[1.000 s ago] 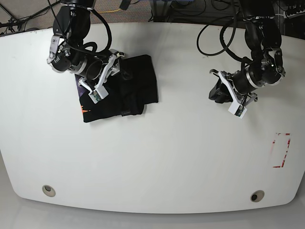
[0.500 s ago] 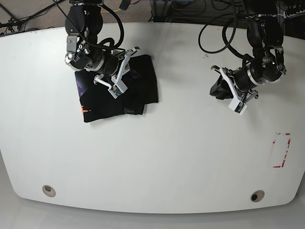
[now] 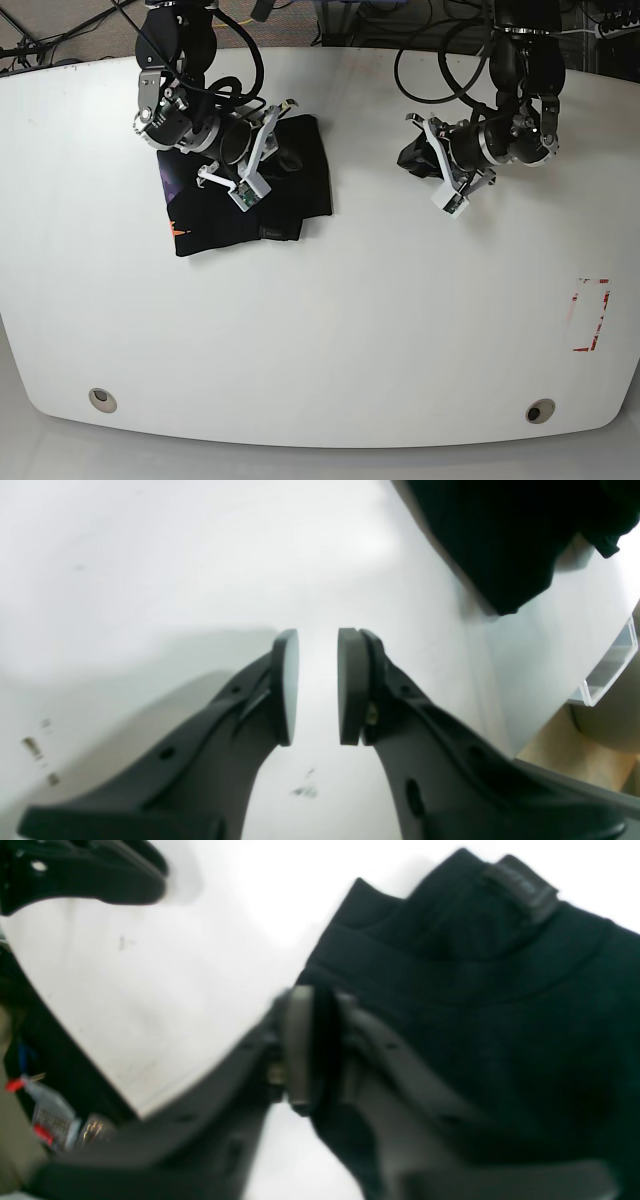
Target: Fold the T-shirt properly
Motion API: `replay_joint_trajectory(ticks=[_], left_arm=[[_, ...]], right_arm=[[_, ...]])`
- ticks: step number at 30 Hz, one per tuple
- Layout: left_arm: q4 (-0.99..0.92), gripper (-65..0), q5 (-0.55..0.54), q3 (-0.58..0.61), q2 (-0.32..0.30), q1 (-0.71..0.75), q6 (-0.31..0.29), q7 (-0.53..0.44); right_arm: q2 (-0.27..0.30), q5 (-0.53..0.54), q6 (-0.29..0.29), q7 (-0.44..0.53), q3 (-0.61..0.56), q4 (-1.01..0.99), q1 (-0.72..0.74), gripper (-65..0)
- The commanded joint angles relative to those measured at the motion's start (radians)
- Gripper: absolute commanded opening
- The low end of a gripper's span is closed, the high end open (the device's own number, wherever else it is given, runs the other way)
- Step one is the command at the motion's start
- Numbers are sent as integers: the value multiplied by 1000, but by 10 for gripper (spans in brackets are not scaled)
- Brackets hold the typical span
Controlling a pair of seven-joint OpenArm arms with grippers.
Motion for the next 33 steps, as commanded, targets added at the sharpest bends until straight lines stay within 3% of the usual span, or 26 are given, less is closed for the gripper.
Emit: replay_joint_trajectory(ticks=[1, 4, 6, 15, 18, 20, 24, 27, 30, 33], left_arm=[[14, -536, -22, 3, -5, -8, -3, -25], [15, -536, -22, 1, -7, -8, -3, -25], [15, -536, -22, 0, -7, -8, -3, -25], [17, -536, -22, -3, -7, 9, -3, -25], [17, -536, -22, -3, -8, 12, -3, -25], [17, -536, -22, -3, -8, 15, -3, -25], [15, -537, -22, -3, -10, 23, -3, -25], [17, -537, -22, -3, -10, 23, -3, -25], [15, -537, -22, -3, -10, 23, -3, -25], [15, -537, -22, -3, -12, 23, -3, -25]], right_arm=[[3, 15, 6, 20, 6, 18, 7, -390], [4, 13, 6, 23, 2, 15, 7, -268], [4, 13, 6, 26, 0, -3, 8, -239], [64, 7, 6, 140, -49, -83, 36, -235], [89, -39, -6, 195, -101, -88, 36, -235], [92, -103, -37, 230, -130, -88, 34, -235], [82, -215, -41, 263, -150, -89, 30, -238], [81, -246, -44, 264, -152, -89, 30, -296], [81, -260, -47, 303, -147, -92, 31, -438], [82, -262, -61, 318, -146, -123, 34, -477]])
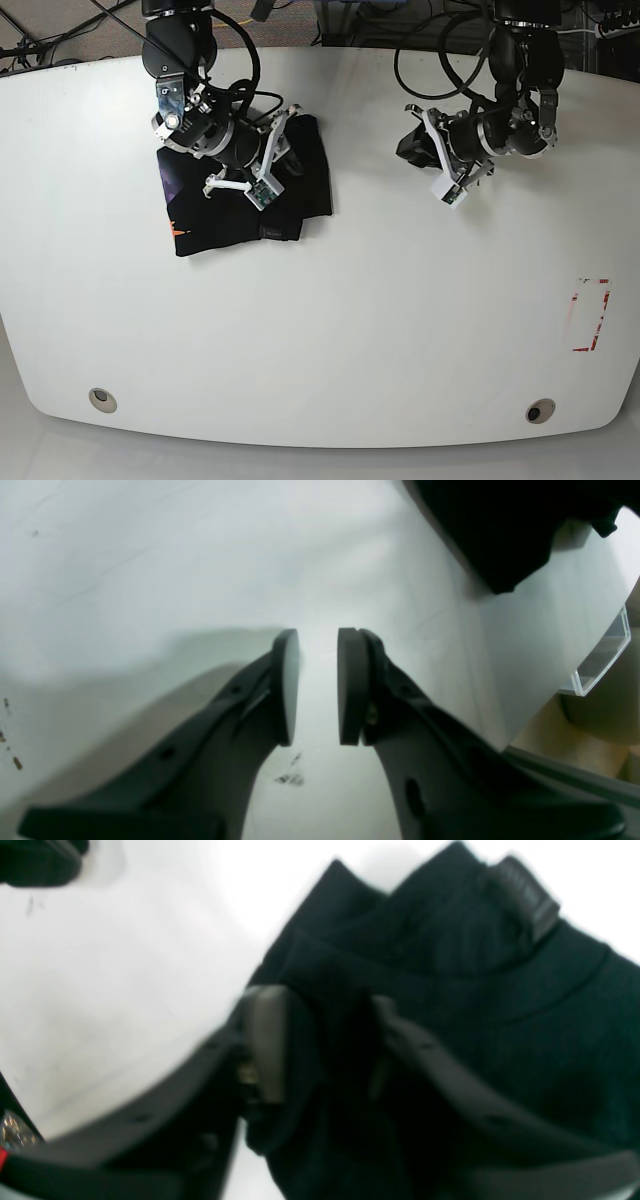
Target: Fold the T-shirt properly
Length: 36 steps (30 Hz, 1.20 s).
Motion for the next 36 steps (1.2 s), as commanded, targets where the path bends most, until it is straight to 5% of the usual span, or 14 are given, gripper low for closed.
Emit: replay_joint_trajectory(ticks=[1, 7, 14, 23, 36], left_arm=[[15, -537, -18, -3, -8, -10, -3, -21], [18, -537, -20, 0, -7, -10, -3, -21], [23, -537, -49, 23, 27, -10, -5, -21], [13, -537, -101, 42, 85, -20, -5, -32], [-257, -536, -38, 253, 132, -122, -3, -300]], right_arm=[[9, 11, -32, 19, 4, -25, 15, -466], [13, 11, -74, 36, 4, -63, 28, -380], [13, 14, -74, 59, 4, -37, 12, -650], [10, 23, -68, 32, 2, 110, -28, -650], [6, 73, -22, -15, 4, 193, -72, -650]])
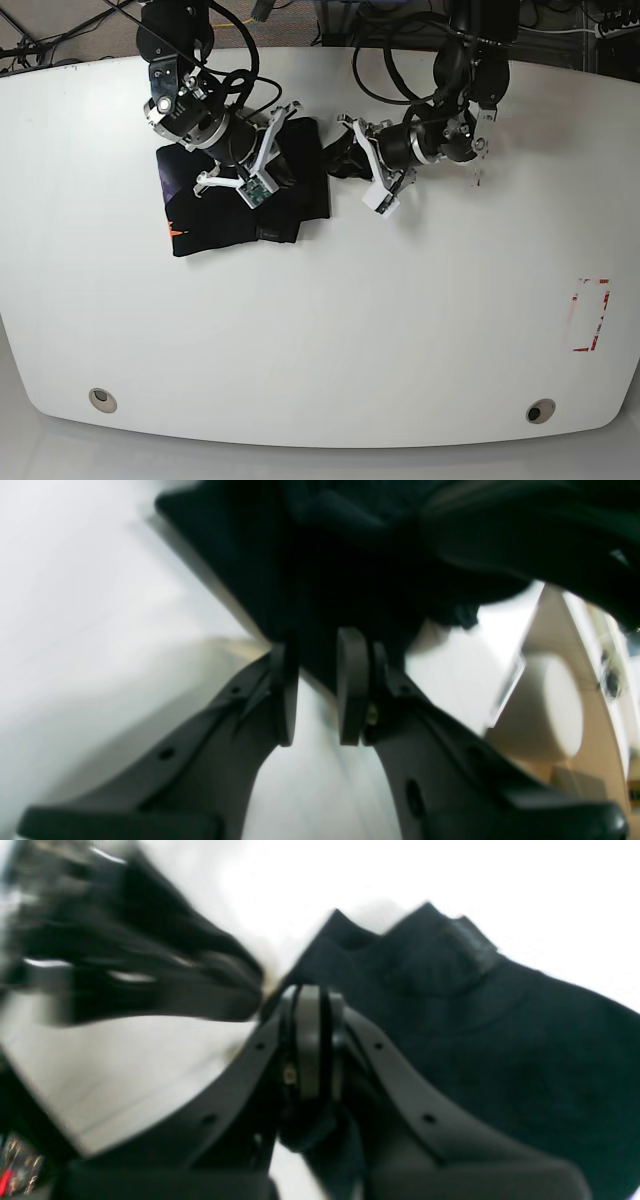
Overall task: Fold the T-shirt properly
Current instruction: 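Grasp the bundle edge with the left gripper and fold it over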
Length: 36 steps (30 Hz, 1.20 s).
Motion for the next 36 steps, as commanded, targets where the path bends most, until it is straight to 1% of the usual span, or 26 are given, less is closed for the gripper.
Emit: replay_joint_trajectory(ticks=[1, 4, 5, 7, 8, 10, 11, 14, 18, 22, 25, 29, 33, 36], left_arm=[[-26, -536, -22, 46, -4, -22, -8, -58], [-35, -536, -20, 94, -14, -26, -8, -104], [-43, -536, -19, 109, -30, -26, -6, -124], [-58, -536, -19, 131, -40, -26, -5, -141], [-72, -536, -19, 142, -43, -27, -5, -150], [-101, -536, -19, 146, -43, -39, -3, -162], [-121, -536, -19, 148, -43, -52, -3, -164], [-172, -536, -20, 151, -40, -70, -3, -167], [-215, -536, -20, 146, -39, -79, -3, -170], [-216, -536, -22, 146, -39, -105, -3, -170], [-200, -537, -25, 145, -42, -105, -6, -170], [-167, -537, -25, 145, -43, -105, -8, -170], [-123, -539, -25, 142, -45, -93, -8, -170], [-95, -539, -26, 114, -56, -90, -8, -170]], right_arm=[[5, 75, 21, 16, 5, 29, -15, -650], [22, 153, 21, 15, 18, 29, -30, -650], [27, 184, 21, 15, 32, 29, -40, -650], [28, 234, 24, 15, 43, 29, -49, -650], [34, 276, 24, 15, 44, 30, -52, -650], [39, 326, 24, 15, 48, 30, -55, -650], [56, 362, 22, 15, 48, 30, -56, -650], [77, 438, 21, 15, 44, 30, -59, -650], [79, 506, 21, 15, 43, 30, -78, -650], [79, 506, 24, 12, 43, 30, -83, -650], [79, 495, 25, -17, 43, 23, -83, -650], [70, 438, 27, -25, 37, 10, -79, -650], [70, 366, 27, -20, -26, -25, -53, -650], [66, 319, 27, -19, -60, -80, -32, -650]])
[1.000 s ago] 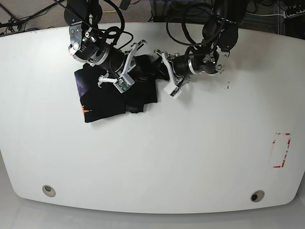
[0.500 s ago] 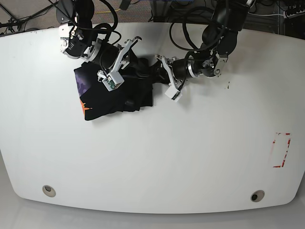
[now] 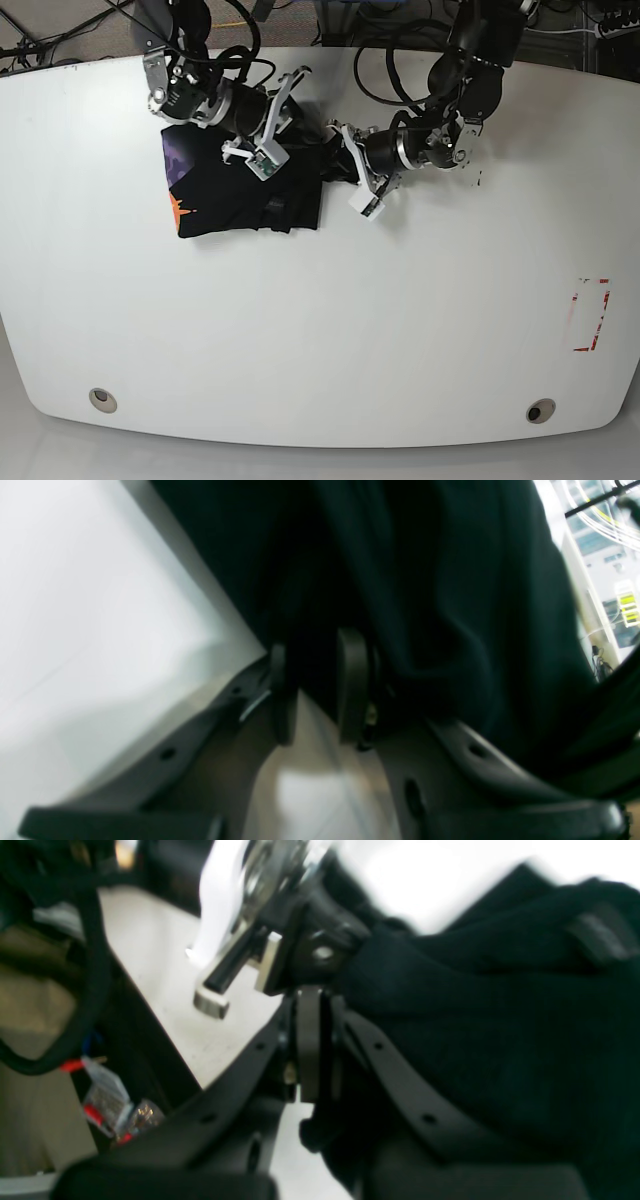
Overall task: Fold the T-shirt properly
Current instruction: 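Grasp the bundle edge with the left gripper and fold it over, then grasp the folded bundle with both grippers and lift it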
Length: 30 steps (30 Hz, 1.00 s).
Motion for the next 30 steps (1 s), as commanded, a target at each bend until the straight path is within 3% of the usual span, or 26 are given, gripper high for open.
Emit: replay_joint_trajectory(ticks=[1, 5, 8, 11, 14, 18, 22, 26, 30], left_arm=[[50, -539, -19, -28, -7, -8, -6, -15], [122, -539, -19, -77, -10, 30, -6, -13], [180, -539, -19, -140, -41, 58, -6, -13], [232, -539, -19, -167, -62, 67, -6, -13], [275, -537, -19, -179, -94, 78, -6, -13], [297, -536, -14, -178, -108, 78, -6, -12], [300, -536, -16, -155, -102, 73, -6, -10], [308, -536, -14, -64, -99, 55, -6, -10], [298, -536, -10, -8, -45, 49, -2, -10]], right_arm=[[-5, -18, 6, 26, -17, -33, 31, -637], [-42, -68, 6, 27, -25, -88, 48, -515], [-68, -110, 5, 59, -25, -108, 68, -355], [-73, -105, 5, 64, -25, -96, 62, -270], [-59, -59, 2, 64, -5, -39, 57, -270], [-45, 33, 3, 59, 109, 10, 40, -281], [-36, 124, 5, 58, 251, 13, 45, -281], [24, 170, 3, 58, 340, -6, 62, -284], [73, 185, 0, 58, 376, -81, 105, -349]])
